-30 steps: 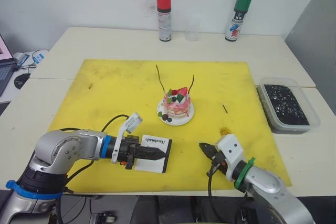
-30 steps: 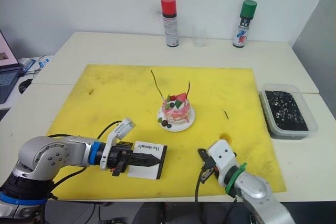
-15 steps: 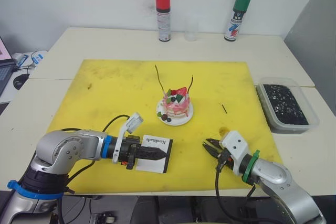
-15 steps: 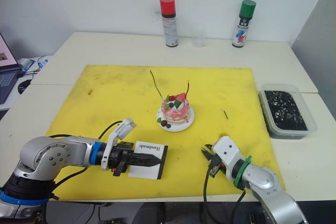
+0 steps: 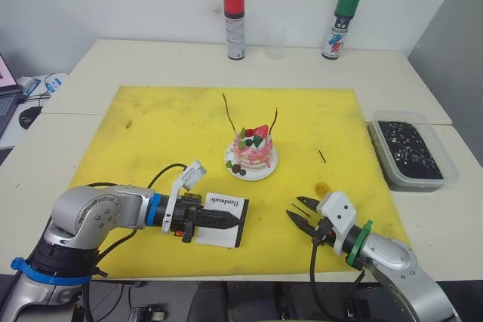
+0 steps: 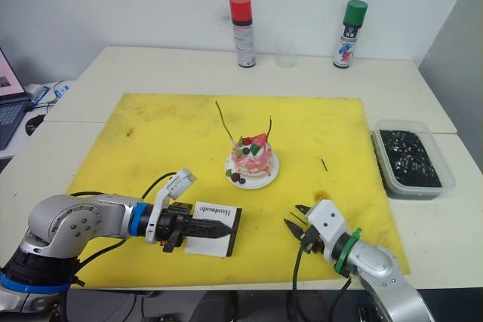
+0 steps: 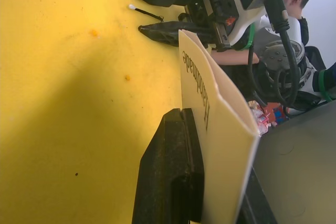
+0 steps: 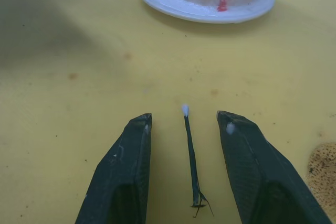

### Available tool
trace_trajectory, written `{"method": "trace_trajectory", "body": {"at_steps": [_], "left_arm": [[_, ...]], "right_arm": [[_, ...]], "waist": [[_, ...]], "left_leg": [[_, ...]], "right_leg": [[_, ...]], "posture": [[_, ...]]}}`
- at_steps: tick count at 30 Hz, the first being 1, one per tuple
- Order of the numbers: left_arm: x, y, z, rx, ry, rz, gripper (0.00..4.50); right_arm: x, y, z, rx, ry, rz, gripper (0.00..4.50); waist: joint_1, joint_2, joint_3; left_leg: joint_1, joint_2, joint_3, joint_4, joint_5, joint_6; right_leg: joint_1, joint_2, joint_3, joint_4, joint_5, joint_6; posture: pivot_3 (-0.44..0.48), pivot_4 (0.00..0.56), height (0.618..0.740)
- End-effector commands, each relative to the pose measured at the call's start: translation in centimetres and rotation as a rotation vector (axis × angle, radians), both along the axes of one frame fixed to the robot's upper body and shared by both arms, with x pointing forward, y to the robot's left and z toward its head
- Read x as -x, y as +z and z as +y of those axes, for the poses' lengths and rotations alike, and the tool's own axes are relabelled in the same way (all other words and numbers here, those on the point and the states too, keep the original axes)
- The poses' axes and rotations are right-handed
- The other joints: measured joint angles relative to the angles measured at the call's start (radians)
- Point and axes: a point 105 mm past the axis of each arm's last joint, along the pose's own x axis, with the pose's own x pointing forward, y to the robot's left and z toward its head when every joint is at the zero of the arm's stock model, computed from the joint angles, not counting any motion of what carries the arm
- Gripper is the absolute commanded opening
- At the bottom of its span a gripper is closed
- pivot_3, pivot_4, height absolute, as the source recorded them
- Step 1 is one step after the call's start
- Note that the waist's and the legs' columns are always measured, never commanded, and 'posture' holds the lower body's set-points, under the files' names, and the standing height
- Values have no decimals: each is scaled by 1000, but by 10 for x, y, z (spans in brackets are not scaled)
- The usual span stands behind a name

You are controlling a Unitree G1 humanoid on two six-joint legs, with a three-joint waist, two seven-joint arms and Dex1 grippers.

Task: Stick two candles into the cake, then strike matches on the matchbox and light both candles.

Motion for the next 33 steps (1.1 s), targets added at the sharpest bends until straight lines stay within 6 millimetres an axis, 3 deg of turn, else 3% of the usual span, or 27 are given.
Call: {"method": "trace_trajectory", "body": {"at_steps": [1, 10, 13, 17, 27, 30, 33], "left_arm": [[3, 8, -5, 16, -37, -26, 0], [3, 10, -5, 15, -40, -26, 0], [3, 10, -5, 16, -43, -25, 0], [3, 11, -5, 17, -45, -22, 0], [-1, 12, -6, 29, -29, -19, 0], [-4, 14, -9, 48, -23, -14, 0], [-12, 18, -14, 86, -7, -8, 0]], "right_arm": [[0, 2, -2, -27, -3, -24, 2025], [-3, -3, -5, -42, -25, -26, 2025], [-2, -4, -5, -44, -25, -21, 1443], [-1, -6, -5, -41, -26, -14, 91], [-3, 5, -6, -68, -30, -41, 37], [-5, 19, -7, -93, -19, -63, 37], [-4, 50, -3, -124, 45, -110, 37]], "waist": [[0, 0, 0], [0, 0, 0], [0, 0, 0], [0, 0, 0], [0, 0, 0], [0, 0, 0], [1, 0, 0]], "left_leg": [[0, 0, 0, 0, 0, 0], [0, 0, 0, 0, 0, 0], [0, 0, 0, 1, 0, 0], [0, 0, 0, 1, 0, 0], [0, 0, 0, 2, 0, 0], [0, 0, 0, 2, 0, 0], [0, -1, 0, 4, 0, 0]], "right_leg": [[0, 0, 0, 0, 0, 0], [0, 0, 0, 1, 0, 0], [0, 0, 0, 1, 0, 0], [0, 0, 0, 2, 0, 0], [0, 0, 0, 3, 0, 0], [0, 0, 0, 4, 0, 0], [0, 0, 0, 6, 0, 0]], "posture": [[0, 150, 740], [0, 150, 740], [0, 150, 740], [0, 150, 740], [0, 150, 740], [0, 150, 740], [0, 150, 740]]}}
